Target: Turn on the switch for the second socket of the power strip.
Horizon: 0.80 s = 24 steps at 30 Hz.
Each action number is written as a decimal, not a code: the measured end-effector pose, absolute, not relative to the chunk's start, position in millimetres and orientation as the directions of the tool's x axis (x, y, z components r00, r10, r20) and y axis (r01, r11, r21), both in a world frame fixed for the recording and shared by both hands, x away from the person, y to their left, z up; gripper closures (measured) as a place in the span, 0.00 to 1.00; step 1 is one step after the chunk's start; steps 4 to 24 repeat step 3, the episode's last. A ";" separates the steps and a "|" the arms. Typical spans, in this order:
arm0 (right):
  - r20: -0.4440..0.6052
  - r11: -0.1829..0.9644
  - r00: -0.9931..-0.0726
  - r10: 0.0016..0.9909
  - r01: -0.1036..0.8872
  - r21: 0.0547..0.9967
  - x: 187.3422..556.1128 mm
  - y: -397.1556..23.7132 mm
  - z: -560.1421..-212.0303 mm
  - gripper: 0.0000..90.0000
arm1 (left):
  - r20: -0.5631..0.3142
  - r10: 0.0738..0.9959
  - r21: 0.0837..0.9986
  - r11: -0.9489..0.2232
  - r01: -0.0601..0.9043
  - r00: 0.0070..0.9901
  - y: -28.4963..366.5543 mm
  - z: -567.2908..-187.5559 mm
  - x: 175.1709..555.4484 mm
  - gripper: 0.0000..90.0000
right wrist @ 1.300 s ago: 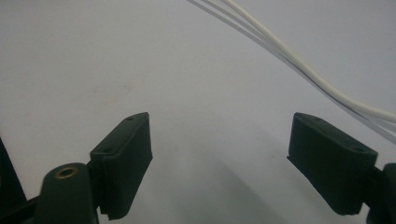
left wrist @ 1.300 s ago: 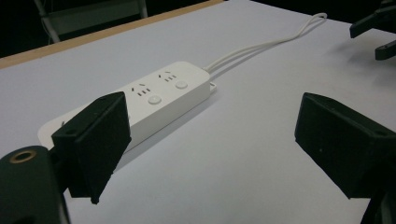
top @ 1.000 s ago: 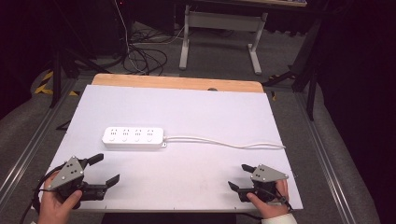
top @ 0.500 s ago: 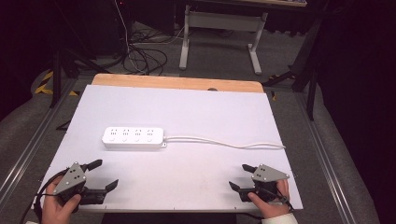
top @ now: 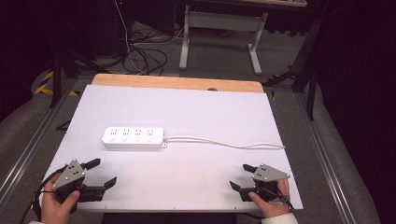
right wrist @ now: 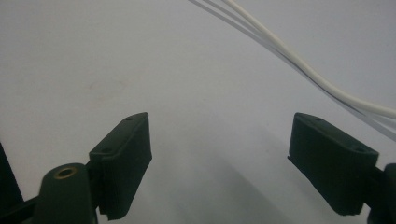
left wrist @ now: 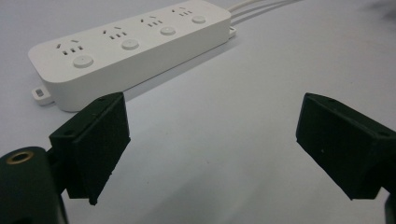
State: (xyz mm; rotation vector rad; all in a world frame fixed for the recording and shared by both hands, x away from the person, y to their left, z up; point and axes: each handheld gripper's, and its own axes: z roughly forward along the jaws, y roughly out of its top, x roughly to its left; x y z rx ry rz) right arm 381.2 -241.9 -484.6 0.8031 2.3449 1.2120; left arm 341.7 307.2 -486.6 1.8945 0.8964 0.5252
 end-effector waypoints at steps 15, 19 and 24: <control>-0.071 0.466 -0.765 0.640 0.313 0.828 381.7 -242.0 -484.7 0.24 | -0.013 0.766 0.888 -0.287 0.359 0.643 307.2 -486.7 341.5 0.11; -0.071 0.466 -0.765 0.640 0.313 0.828 381.7 -242.0 -484.7 0.24 | -0.013 0.766 0.888 -0.287 0.359 0.643 307.2 -486.7 341.5 0.11; -0.071 0.466 -0.765 0.640 0.313 0.828 381.7 -242.0 -484.7 0.24 | -0.013 0.766 0.888 -0.287 0.359 0.643 307.2 -486.7 341.5 0.11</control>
